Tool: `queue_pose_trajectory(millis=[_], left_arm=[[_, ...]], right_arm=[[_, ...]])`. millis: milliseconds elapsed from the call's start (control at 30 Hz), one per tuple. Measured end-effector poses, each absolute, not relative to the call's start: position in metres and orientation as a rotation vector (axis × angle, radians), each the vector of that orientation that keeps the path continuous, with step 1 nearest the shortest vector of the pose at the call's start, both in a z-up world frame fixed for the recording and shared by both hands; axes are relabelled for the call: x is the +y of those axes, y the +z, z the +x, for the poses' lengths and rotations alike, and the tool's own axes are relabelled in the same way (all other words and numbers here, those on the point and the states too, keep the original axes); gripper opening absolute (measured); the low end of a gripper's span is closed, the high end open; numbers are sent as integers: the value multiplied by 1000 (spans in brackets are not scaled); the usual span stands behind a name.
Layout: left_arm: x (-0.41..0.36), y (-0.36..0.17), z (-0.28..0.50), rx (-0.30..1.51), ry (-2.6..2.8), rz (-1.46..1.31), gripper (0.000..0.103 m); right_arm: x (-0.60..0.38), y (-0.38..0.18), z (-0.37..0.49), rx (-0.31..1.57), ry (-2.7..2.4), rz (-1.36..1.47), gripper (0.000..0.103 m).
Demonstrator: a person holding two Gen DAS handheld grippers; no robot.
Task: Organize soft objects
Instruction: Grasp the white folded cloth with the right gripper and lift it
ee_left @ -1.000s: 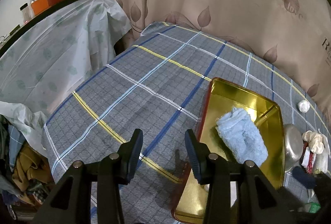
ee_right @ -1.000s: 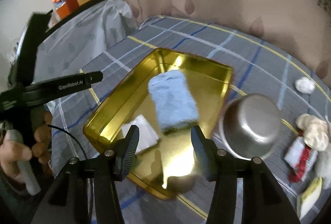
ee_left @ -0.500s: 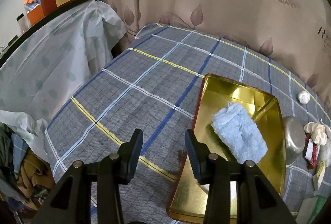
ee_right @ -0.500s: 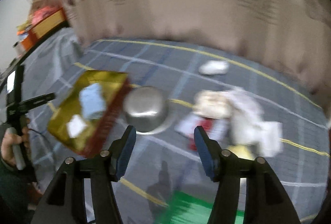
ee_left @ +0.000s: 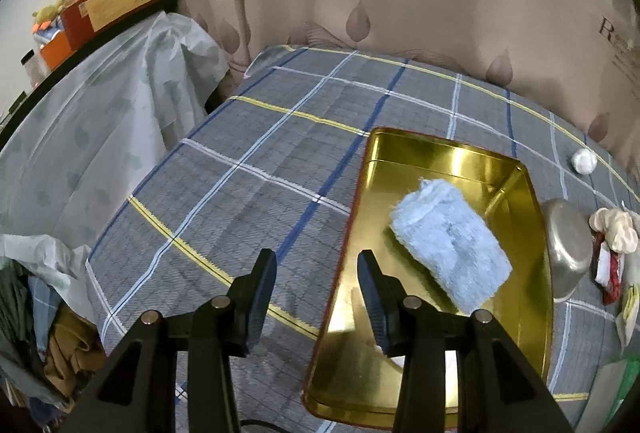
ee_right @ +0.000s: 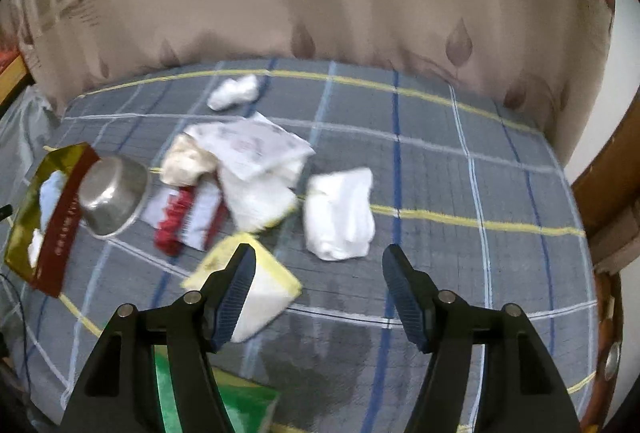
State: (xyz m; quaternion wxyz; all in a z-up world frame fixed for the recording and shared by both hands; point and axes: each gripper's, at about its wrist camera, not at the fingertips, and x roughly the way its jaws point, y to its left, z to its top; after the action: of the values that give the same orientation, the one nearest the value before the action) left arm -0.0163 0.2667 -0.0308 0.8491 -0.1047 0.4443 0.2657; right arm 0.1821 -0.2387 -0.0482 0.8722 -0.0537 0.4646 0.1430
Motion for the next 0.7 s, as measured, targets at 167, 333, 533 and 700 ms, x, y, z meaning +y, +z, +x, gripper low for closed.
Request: queue_pose_trajectory(millis=[167,333,533,700], left_arm=[[255,-27,-13,954,516,-220,43],[235,-19,-4,962,479,-174,43],[204,-12,13,977,420,-128,43],[169,-8,34,993,331,-95,43]], right_arm=[[-245,-73,200,985,289,-92,72],[-244,-97,219,1012,294,-91,72],[-242,-113,238,1014,302,-79,72],[-236,-125,253,1005,294,-76,71]])
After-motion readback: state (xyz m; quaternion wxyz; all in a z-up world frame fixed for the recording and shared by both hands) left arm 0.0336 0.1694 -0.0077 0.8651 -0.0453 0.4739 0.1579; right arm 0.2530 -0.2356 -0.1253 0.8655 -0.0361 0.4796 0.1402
